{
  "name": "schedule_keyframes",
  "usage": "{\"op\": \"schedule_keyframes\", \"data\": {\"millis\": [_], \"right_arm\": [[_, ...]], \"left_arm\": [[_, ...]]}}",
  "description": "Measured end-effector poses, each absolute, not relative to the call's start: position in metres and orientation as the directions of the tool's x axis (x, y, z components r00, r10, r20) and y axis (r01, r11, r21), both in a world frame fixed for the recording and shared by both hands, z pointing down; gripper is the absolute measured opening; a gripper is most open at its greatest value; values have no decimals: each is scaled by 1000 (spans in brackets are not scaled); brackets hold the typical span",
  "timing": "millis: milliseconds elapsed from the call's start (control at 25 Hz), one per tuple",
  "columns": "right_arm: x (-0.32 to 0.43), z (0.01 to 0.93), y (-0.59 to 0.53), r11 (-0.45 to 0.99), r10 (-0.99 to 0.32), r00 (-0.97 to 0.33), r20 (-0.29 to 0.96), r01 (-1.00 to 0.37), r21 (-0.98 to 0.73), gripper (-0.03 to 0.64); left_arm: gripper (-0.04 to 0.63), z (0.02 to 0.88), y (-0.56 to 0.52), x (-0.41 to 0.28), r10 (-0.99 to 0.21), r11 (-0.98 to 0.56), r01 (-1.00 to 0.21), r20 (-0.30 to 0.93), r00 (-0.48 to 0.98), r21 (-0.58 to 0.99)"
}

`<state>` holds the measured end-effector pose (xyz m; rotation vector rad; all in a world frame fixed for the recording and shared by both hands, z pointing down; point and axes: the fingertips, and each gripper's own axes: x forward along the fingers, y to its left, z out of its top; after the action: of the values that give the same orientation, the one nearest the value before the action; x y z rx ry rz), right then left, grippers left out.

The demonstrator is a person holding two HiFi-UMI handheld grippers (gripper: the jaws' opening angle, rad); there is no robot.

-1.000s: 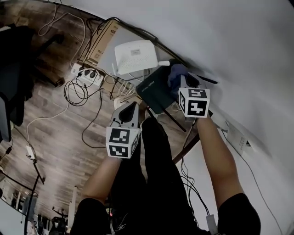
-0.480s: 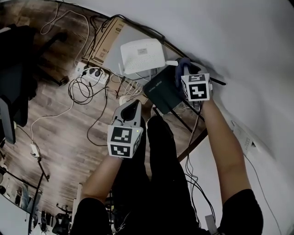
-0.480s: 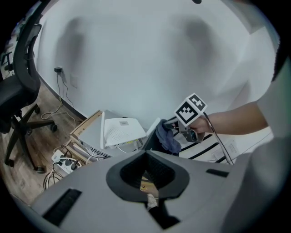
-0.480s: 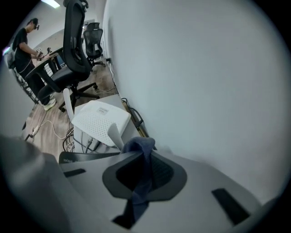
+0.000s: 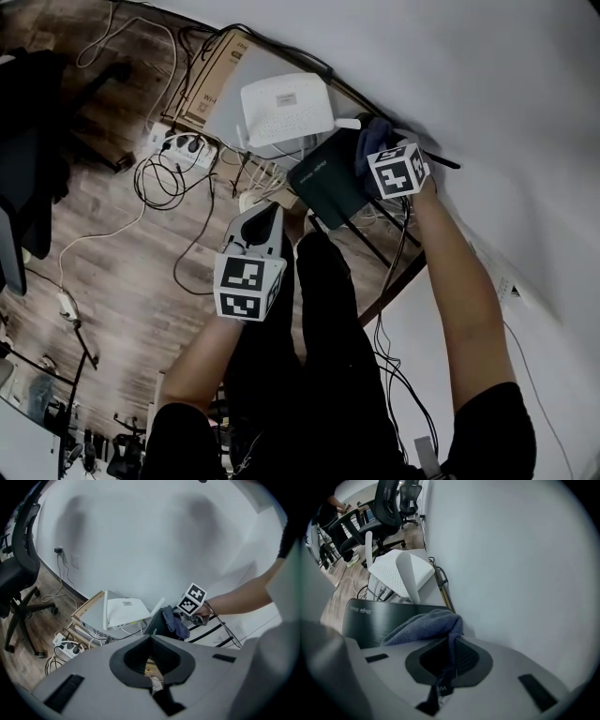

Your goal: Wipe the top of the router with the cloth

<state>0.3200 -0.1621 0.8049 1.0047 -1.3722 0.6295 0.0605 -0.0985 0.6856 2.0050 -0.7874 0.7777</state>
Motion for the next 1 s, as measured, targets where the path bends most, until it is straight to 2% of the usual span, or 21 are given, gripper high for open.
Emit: {"op": "schedule_keyframes", "data": {"millis": [360, 680, 880, 1000], "right_arm": [[328, 807, -131, 586, -34, 239, 970, -781, 213, 5], [341, 808, -88, 676, 212, 377, 902, -723, 143, 6], [342, 808, -70, 783, 243, 472, 847, -611, 116, 5], [338, 809, -62, 802, 257, 481, 838, -591, 93, 6]], "left_arm": [[1, 686, -98, 68, -247, -466, -750, 745, 619, 469], [0, 687, -90, 72, -240, -463, -747, 744, 624, 477], [0, 684, -89, 68, -257, -452, -754, 740, 621, 476], [2, 682, -88, 65, -267, -444, -760, 740, 617, 474]]}}
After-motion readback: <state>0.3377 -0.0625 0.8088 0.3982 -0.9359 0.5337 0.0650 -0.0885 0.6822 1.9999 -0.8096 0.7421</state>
